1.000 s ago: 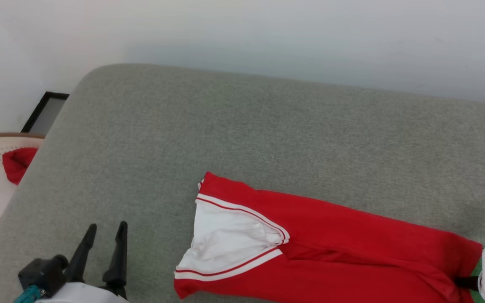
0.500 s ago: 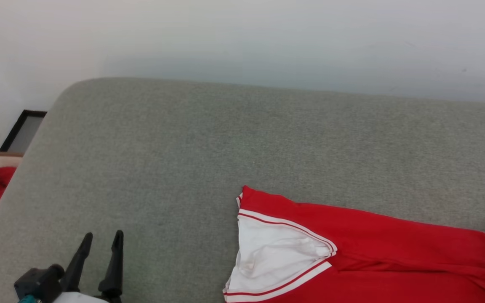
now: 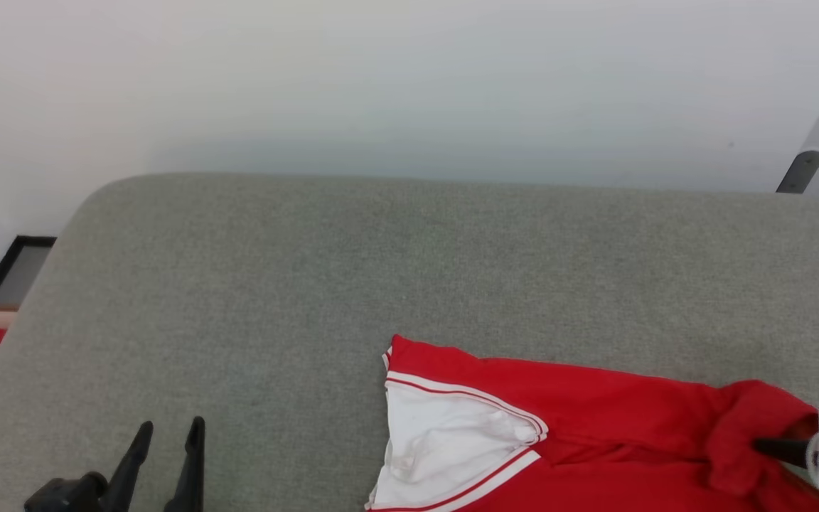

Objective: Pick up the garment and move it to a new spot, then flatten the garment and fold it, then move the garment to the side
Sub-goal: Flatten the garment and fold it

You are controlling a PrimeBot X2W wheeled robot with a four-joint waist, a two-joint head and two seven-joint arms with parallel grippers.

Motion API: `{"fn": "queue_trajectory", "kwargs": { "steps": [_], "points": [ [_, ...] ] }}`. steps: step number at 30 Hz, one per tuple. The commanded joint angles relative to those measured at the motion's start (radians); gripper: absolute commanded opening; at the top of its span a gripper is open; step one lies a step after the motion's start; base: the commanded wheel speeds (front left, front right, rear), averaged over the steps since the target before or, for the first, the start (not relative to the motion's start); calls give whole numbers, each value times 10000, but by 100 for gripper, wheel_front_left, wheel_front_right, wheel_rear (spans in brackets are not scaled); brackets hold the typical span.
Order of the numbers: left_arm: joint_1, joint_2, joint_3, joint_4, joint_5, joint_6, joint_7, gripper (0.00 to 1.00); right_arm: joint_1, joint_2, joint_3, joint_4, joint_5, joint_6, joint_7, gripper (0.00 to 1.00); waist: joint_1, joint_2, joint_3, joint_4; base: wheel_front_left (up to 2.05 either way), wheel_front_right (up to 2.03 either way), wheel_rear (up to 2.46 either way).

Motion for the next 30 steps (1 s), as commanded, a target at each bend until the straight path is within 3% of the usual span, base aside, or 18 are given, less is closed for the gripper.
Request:
{"fn": "queue_trajectory", "kwargs": {
  "steps": [1,6,11,30],
  "points": [
    [122,-15,24,-29,29,21,-3,100,72,57,72,-226,105,-7,40,0,0,0,-118,-27,0,0,0],
    [38,-135,-62,-56,82,-59,-3,100,202,580,644,-1258,299,-7,183,0,0,0,-228,198,0,0,0],
    [-239,-236,-283,49,172,-173,1,100,-250,1211,1320,-1405,192,-7,-132,0,0,0,-261,618,0,0,0],
    [-1299,-816,-997,815,319,-583,7,100,-2290,3521,3549,1596,-632,-7,-2205,0,0,0,109,2335,0,0,0]
  ]
}}
